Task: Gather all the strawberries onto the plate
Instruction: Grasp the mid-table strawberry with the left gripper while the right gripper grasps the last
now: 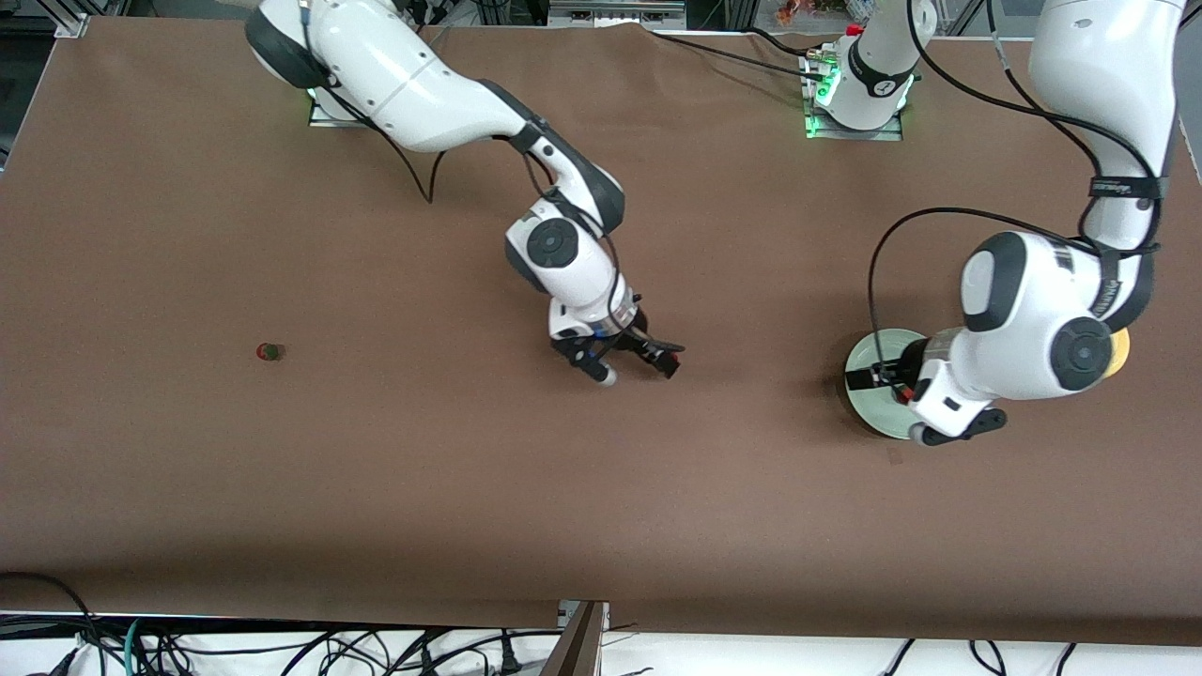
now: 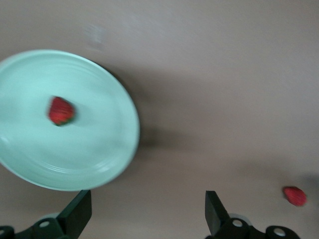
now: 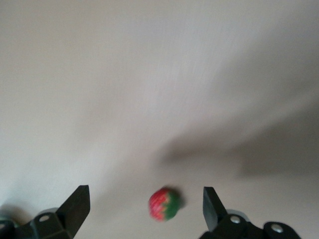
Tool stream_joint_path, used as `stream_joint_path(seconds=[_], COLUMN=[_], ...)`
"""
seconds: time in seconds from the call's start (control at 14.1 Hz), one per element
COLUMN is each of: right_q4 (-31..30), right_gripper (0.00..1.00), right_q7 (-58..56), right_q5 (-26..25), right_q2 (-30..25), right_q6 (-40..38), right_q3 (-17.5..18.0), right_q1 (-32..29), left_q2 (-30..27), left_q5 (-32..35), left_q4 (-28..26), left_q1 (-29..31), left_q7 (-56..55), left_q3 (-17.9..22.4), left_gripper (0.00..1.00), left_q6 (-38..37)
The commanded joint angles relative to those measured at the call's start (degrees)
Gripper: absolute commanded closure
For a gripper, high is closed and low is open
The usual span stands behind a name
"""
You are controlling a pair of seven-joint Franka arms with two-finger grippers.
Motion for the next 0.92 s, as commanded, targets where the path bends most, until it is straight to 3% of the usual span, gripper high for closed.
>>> stream_joint_path(seconds=[0.0, 0.14, 0.43, 0.85], right_q4=[-5.73, -9.68, -16.54, -23.05], right_gripper=[0.00, 0.00, 0.00, 0.00], right_q7=[-14.00, -23.60, -46.18, -71.60], right_q5=[-0.41, -0.32, -0.41, -1.12], right_q2=[-9.14, -13.89, -19.79, -22.44], right_q6=[-14.28, -24.22, -32.33, -36.13], right_q3=[0.62, 0.62, -1.12, -17.37], right_q1=[-6.62, -11.54, -20.78, -22.64], left_q2=[1.17, 2.75, 5.75, 8.56], left_q5=[-1.03, -1.29, -0.33, 1.16], left_q4=[0.00, 0.00, -0.87, -3.86], left_q1=[-4.21, -7.55, -14.40, -22.50], left_q7=[-6.92, -15.35, -44.61, -57.92], left_q3=[-0.18, -0.18, 0.00, 0.35], left_gripper=[0.00, 0.00, 0.00, 0.00], left_q6=[1.91, 6.12, 21.33, 26.70])
